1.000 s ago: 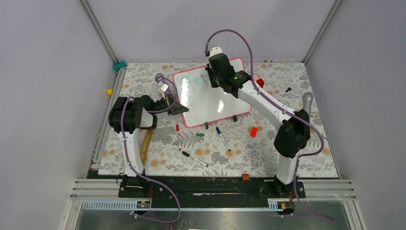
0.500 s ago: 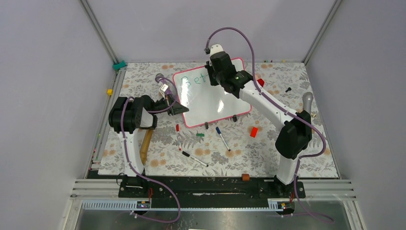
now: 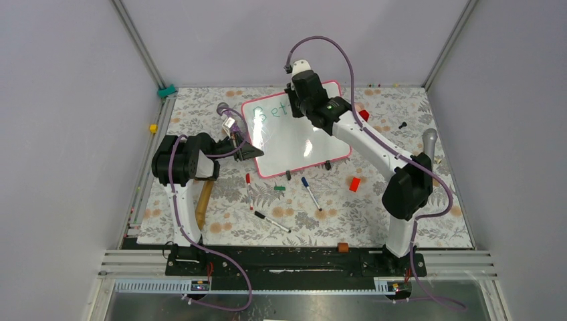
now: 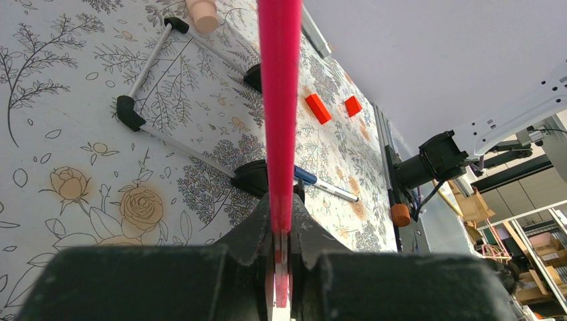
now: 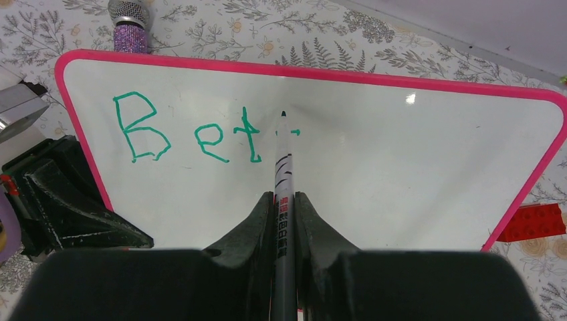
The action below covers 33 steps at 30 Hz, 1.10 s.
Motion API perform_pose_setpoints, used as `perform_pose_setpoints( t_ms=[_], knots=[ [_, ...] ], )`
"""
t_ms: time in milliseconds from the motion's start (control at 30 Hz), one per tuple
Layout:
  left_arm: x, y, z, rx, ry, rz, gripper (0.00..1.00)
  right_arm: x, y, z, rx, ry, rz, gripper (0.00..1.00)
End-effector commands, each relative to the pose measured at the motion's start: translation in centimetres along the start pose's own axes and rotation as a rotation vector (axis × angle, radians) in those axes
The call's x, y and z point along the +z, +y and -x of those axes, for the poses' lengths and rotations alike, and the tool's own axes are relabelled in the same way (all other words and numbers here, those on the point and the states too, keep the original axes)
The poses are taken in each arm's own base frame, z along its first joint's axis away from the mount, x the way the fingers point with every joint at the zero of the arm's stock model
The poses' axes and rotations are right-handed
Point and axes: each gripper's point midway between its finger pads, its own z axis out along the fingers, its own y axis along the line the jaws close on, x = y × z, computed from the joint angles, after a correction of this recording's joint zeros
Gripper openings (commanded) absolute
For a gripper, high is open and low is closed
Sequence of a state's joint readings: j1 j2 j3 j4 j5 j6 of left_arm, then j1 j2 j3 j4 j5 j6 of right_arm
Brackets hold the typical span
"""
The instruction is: Write a sentence on the whiteboard
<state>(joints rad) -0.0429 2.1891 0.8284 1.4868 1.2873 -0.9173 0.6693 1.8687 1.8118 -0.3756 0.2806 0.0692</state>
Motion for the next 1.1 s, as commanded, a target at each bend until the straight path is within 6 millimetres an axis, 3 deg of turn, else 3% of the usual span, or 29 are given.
perform_pose_setpoints(
  t_ms=[0, 1067],
  knots=[
    [0.4, -0.1, -1.6, -0.058, 0.033, -0.009, 0.00, 0.1, -0.3, 1.7, 0.023, -0.040, -0.022, 0.00],
    [0.4, 0.0, -1.6, -0.063, 0.032, -0.009, 0.00, 0.7, -0.6, 0.4, -0.008, 0.019, -0.047, 0.00]
  ],
)
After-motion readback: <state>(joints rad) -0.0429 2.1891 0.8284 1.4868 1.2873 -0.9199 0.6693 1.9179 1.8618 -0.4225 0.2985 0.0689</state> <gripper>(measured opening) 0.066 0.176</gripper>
